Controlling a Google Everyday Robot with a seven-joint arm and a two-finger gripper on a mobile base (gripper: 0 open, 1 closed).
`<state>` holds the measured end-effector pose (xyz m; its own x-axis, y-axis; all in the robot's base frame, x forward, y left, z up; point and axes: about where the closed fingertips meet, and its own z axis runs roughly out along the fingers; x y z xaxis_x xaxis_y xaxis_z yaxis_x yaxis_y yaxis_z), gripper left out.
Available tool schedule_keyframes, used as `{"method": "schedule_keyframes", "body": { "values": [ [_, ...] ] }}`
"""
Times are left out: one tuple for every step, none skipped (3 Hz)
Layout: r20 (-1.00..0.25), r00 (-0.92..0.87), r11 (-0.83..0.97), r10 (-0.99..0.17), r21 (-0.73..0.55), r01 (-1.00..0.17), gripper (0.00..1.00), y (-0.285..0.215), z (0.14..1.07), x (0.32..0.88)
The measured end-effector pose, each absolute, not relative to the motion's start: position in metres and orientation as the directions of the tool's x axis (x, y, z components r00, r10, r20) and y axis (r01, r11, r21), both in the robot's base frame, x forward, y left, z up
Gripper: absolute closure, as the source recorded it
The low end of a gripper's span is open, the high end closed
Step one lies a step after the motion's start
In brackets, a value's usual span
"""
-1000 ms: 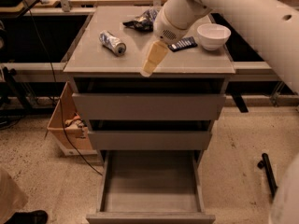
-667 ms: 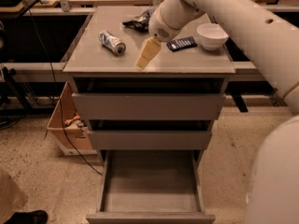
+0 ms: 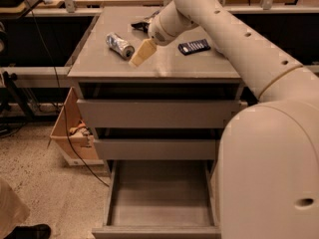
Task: Place redbull can into bottom drawer
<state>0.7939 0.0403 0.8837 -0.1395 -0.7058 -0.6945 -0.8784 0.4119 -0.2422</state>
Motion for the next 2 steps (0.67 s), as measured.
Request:
{"method": "schedule_keyframes", "body": {
  "values": [
    [-0.747,-0.207,0.497,-0.631,-0.184,-0.848,0.0,0.059,0.873,0.828],
    [-0.777,-0.265,0.542,-0.571,-0.114,-0.833,0.0,0.079,0.866,0.844]
  ]
}}
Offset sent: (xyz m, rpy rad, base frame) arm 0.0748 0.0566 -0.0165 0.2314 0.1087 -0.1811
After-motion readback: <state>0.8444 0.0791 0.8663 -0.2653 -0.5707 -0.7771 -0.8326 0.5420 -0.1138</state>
